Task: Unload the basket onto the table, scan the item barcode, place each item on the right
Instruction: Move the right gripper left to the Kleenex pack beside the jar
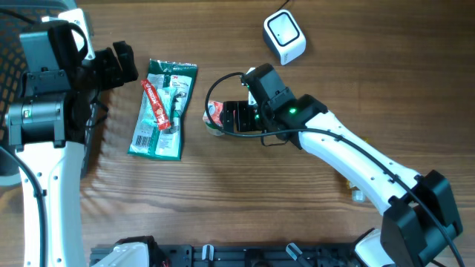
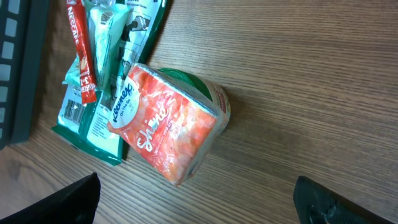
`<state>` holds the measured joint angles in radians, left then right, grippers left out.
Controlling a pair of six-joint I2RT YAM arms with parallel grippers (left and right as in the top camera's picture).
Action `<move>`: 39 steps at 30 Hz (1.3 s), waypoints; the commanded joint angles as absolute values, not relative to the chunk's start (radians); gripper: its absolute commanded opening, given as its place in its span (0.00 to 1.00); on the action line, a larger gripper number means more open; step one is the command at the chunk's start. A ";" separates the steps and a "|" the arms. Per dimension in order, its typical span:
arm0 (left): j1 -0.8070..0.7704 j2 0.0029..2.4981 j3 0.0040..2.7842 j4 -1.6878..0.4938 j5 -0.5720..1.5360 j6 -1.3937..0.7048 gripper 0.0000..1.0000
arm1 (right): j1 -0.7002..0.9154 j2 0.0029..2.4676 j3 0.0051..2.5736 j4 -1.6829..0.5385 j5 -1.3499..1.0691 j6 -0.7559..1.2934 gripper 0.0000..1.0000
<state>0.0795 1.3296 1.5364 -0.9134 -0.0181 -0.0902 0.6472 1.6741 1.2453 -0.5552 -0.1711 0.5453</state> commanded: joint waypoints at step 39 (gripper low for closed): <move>0.083 1.330 1.545 -0.911 -0.024 -0.082 1.00 | 0.498 1.678 1.410 -0.672 -0.298 0.480 1.00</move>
